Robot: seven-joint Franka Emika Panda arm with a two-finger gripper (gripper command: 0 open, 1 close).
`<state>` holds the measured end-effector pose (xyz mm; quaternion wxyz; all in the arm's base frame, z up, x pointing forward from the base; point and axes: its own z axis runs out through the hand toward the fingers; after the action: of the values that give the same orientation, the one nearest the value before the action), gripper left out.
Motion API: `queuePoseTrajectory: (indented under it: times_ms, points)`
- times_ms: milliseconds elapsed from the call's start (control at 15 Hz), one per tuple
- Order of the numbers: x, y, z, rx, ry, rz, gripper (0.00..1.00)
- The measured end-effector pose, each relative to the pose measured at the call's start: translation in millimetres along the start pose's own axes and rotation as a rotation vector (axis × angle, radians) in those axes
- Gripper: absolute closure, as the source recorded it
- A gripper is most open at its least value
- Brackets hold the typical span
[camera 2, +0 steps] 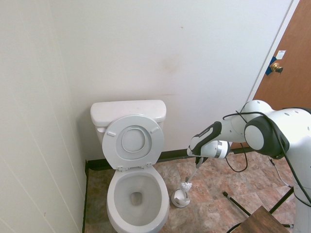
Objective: Clean the toilet
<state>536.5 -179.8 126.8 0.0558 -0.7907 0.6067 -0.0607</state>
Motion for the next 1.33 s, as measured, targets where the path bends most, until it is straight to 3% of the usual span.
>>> queuePoseTrajectory:
  times_ms: [533, 1333]
  points:
    - [-22.1, 9.6, -2.9, -0.009, -0.028, -0.023, 1.00]
    - [30.0, -34.7, 95.4, -0.089, -0.107, 0.026, 1.00]
